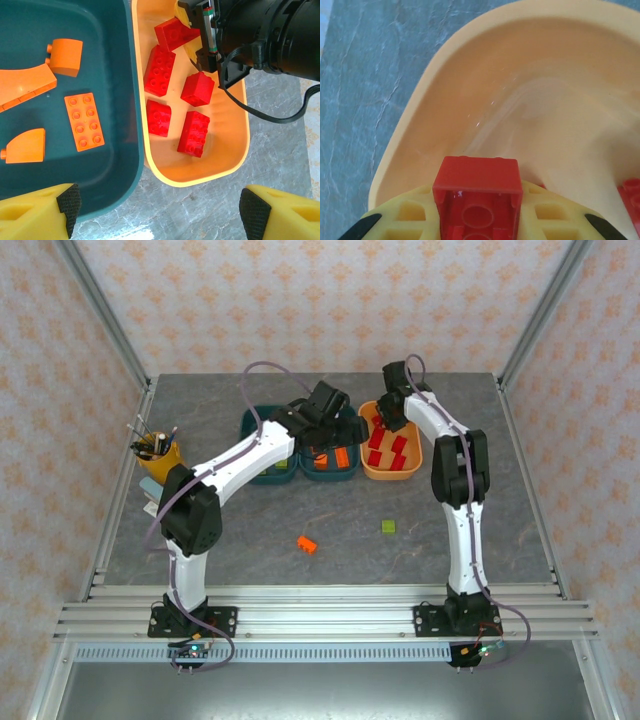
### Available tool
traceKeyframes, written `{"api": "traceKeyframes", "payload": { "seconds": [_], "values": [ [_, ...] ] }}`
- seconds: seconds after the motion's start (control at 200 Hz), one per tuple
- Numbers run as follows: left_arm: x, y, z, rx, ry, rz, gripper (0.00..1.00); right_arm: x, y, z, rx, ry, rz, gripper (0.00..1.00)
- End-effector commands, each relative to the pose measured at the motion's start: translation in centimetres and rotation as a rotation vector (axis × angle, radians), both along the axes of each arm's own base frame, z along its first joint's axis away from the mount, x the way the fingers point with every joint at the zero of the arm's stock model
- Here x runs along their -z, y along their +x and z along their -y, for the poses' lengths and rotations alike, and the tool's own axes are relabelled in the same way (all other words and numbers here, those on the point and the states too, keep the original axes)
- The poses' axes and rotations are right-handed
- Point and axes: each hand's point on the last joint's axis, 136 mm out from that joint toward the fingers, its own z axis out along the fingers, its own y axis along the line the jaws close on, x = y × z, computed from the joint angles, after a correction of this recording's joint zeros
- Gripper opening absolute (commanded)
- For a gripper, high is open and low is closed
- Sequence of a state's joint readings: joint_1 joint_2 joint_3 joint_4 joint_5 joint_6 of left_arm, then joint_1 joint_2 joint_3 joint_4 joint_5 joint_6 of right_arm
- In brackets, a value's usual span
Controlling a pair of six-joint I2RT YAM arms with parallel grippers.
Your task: Sort the legos into containers by color
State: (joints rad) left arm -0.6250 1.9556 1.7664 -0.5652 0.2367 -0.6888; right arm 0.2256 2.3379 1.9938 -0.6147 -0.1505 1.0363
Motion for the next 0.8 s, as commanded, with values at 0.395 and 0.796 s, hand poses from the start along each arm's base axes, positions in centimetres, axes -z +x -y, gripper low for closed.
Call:
{"api": "traceKeyframes", "payload": {
  "seconds": [0.395,0.796],
  "values": [
    [0.4,-1.3,-1.0,0.024,0.028,-0.024,0.85,-2.3,1.3,0.4,0.109,0.112,0.063,0.57],
    [-0.6,-5.8,-4.6,-0.048,0.044,-0.033,0.85,-12.4,-3.8,0.8,-0.010,0.022,0.192,0.57]
  ]
}}
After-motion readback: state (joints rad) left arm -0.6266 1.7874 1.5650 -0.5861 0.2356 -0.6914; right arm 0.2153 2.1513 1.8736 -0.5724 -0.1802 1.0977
